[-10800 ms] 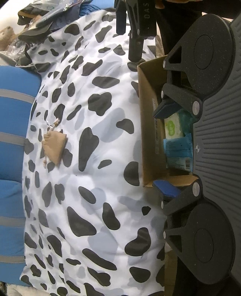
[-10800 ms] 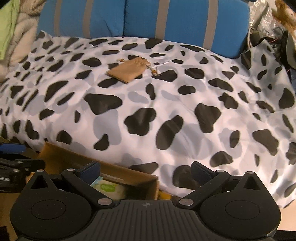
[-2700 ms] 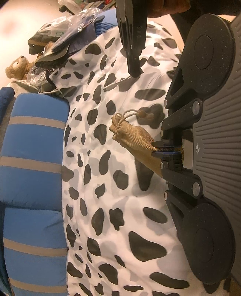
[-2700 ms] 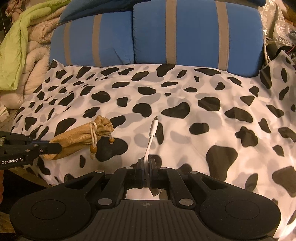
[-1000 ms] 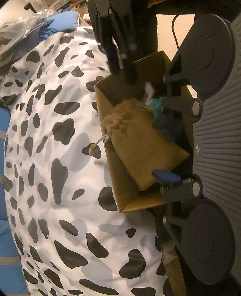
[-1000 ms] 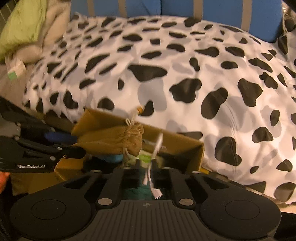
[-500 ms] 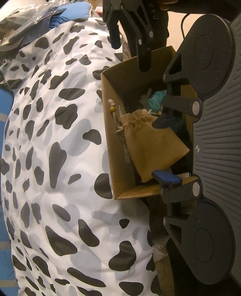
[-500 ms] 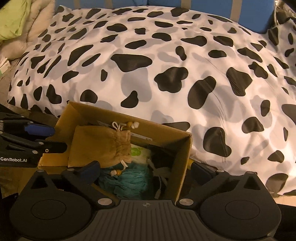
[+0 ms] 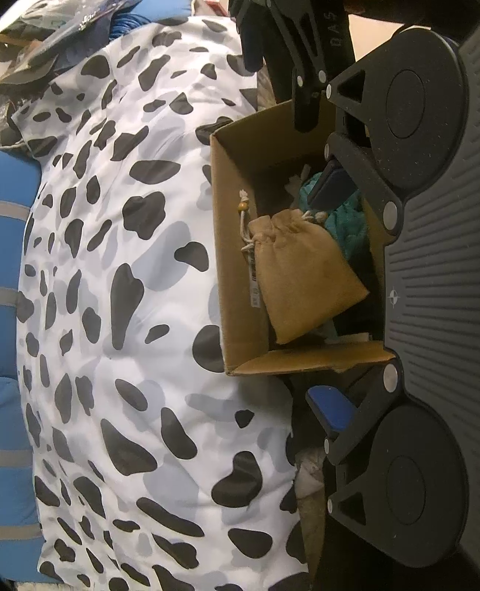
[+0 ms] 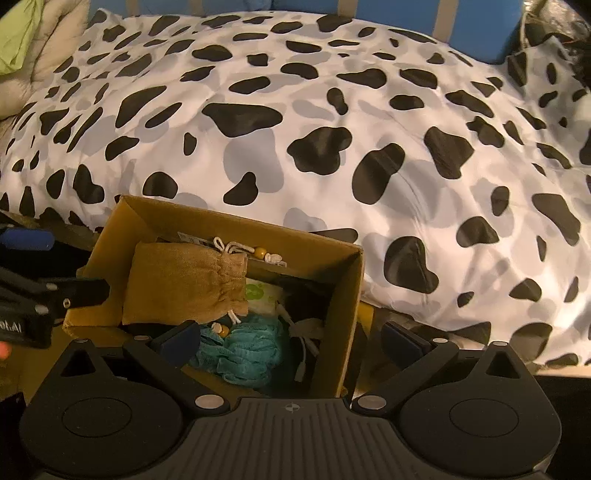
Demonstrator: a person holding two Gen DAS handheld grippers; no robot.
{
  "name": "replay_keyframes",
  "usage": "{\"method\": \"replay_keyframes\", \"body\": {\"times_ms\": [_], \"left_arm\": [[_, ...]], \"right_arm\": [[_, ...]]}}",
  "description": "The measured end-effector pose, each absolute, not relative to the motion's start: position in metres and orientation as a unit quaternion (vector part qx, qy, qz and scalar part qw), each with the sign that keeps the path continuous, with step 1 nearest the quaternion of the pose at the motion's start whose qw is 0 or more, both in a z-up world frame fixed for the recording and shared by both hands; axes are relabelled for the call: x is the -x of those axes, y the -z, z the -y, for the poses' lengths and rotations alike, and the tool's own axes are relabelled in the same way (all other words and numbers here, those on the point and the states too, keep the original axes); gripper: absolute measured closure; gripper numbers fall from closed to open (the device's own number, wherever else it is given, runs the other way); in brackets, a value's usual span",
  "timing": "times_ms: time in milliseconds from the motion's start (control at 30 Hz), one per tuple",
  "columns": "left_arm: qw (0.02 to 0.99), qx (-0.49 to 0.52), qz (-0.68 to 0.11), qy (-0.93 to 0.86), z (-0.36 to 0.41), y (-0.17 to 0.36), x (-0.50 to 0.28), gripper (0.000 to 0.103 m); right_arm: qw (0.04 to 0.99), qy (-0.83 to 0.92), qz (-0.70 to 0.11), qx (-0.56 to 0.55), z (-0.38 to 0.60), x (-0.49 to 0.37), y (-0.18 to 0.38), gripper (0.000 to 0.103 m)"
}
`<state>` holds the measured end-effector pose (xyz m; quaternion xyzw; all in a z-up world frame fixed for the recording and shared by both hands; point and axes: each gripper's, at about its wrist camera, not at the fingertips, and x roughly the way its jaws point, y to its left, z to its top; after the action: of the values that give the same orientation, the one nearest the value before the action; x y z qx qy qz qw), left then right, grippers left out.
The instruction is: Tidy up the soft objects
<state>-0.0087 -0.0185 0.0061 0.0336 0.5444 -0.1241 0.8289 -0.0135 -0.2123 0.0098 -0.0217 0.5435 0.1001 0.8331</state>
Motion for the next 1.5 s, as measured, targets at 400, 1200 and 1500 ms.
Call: {"method": "replay_keyframes", "body": {"times_ms": [400, 1200, 1500], "left_arm": [[0.801, -0.044, -0.592, 0.084, 0.018, 0.002, 0.024, 0.0], [0.764, -0.041, -0.64, 0.069, 0.016, 0.019, 0.018, 0.0], [0.765, -0.04, -0.639, 0.071, 0.016, 0.018, 0.018, 0.0]], "right_arm": [[0.82, -0.073, -0.567, 0.017, 0.205, 0.037, -0.008, 0.0], [0.787, -0.047, -0.615, 0.024, 0.208, 0.033, 0.011, 0.0], [0.786, -0.048, -0.616, 0.025, 0.208, 0.033, 0.011, 0.0]]}}
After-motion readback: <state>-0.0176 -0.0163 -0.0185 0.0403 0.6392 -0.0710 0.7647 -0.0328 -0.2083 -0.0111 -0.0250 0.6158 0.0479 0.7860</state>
